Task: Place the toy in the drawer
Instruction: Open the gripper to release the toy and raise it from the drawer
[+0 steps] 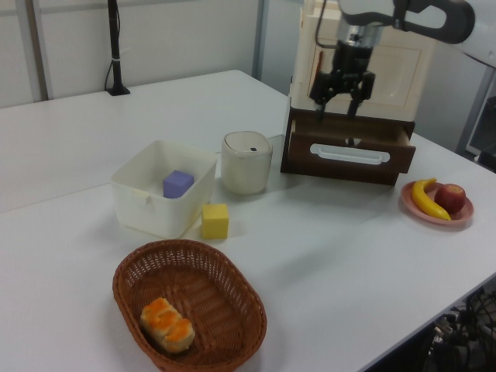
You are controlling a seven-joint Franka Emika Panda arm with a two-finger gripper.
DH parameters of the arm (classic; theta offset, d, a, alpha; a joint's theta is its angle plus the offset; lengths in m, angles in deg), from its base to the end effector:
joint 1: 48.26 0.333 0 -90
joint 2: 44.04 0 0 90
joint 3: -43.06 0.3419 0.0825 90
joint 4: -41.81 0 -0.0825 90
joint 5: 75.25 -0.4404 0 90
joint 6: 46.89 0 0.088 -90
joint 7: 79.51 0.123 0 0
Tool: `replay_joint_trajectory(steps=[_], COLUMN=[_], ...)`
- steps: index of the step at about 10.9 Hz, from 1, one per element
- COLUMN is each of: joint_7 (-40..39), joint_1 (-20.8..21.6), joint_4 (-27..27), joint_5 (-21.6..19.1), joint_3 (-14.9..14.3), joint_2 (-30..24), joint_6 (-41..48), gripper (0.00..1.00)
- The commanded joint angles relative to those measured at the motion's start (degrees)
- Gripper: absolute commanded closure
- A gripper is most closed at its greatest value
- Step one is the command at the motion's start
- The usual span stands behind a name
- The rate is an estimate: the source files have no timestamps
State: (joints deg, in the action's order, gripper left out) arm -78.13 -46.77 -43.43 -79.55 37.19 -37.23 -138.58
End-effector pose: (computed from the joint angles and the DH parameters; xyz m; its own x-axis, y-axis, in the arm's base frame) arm 0.6517 -0.0371 0.6065 0.9948 -0.1019 -0.0072 -0.1021 -0.9928 -0.0627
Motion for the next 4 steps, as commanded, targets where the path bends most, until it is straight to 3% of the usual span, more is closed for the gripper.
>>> replay_joint_trajectory(steps=[1,4], joint_7=[1.6,1.6], joint_1=[1.2,1.0], joint_4=[-1.6,-1.6], joint_5=[0.3,0.2], joint_3=[-0.6,-0.8], joint_2=[-0.1,0.0], joint_6=[-0.9,-1.9], gripper=[0.00,0.00])
